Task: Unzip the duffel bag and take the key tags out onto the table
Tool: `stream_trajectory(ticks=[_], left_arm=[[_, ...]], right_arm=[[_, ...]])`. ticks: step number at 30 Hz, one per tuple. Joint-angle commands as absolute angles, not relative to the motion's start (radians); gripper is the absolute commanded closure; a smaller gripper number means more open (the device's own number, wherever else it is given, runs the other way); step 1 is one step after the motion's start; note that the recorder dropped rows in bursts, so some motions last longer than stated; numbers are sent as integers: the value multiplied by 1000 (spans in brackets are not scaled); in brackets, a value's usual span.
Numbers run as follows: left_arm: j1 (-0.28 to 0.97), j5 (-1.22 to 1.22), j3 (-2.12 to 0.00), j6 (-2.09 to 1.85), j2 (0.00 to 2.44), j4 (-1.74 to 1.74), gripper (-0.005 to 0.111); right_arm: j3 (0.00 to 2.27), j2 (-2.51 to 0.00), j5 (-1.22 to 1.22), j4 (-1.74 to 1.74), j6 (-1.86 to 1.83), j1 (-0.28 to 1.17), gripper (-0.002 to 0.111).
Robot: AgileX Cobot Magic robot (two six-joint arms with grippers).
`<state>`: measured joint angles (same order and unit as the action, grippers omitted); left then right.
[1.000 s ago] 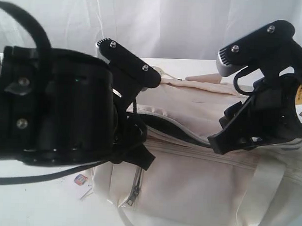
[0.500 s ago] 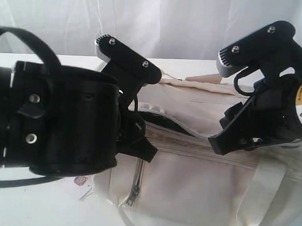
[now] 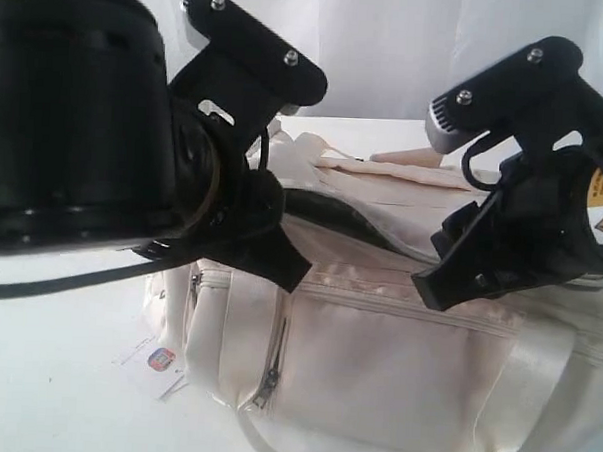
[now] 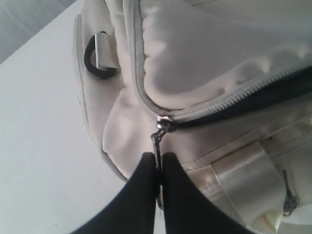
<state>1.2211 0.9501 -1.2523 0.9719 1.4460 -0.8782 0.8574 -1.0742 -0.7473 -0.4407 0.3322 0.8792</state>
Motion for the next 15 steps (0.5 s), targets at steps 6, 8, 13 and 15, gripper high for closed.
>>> stream_trajectory(ticks=[6,8,13,15], left_arm=[[1210,994,-1263,766,1427,-828,107],[1197,991,-1263,740,1427,-812,107],[1106,899,-1263,547,1427,-690,107],[1081,899,-1268,480,1427,-657,107]], right_arm=[[848,-924,-735,-214,20,877,59],[848,-884,-731,-132,-81,877,63],[848,-871,-671,186,-430,877,73],[848,-915,-599,224,-566,877,73]])
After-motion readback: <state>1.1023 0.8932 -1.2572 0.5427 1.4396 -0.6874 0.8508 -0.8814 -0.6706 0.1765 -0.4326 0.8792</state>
